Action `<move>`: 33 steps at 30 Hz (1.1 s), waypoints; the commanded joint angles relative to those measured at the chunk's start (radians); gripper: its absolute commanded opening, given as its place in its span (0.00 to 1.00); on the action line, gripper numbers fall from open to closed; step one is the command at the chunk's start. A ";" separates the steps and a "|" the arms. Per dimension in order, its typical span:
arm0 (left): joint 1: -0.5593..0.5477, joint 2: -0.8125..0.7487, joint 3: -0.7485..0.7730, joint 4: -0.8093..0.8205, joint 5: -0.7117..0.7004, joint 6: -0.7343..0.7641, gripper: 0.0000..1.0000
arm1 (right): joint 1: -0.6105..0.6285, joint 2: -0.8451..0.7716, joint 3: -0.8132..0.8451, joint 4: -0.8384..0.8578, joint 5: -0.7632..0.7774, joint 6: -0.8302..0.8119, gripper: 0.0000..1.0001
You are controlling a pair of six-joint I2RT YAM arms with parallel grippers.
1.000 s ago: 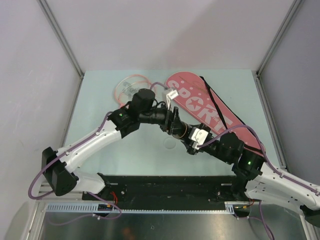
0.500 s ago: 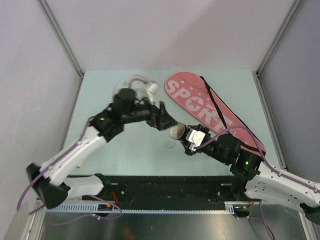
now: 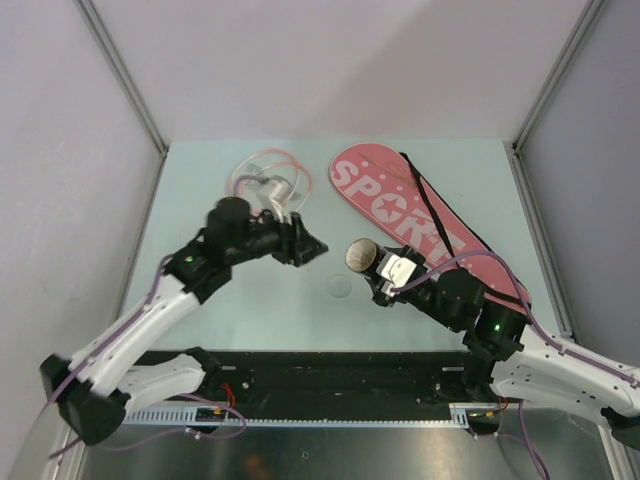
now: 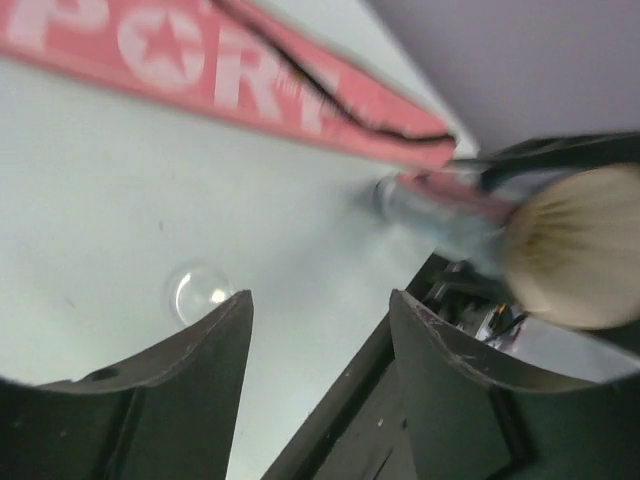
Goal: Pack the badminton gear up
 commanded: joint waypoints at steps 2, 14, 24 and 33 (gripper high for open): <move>-0.048 0.076 -0.043 0.062 0.113 -0.015 0.73 | 0.005 -0.037 0.019 0.014 0.035 0.024 0.00; -0.205 0.314 -0.040 0.001 -0.230 -0.029 0.50 | 0.008 -0.092 0.017 0.058 0.412 0.161 0.00; -0.370 0.742 0.173 -0.051 -0.528 -0.053 0.41 | 0.005 -0.227 0.002 0.034 0.420 0.165 0.00; -0.388 0.934 0.295 -0.183 -0.583 -0.047 0.36 | 0.005 -0.242 -0.012 0.038 0.380 0.153 0.00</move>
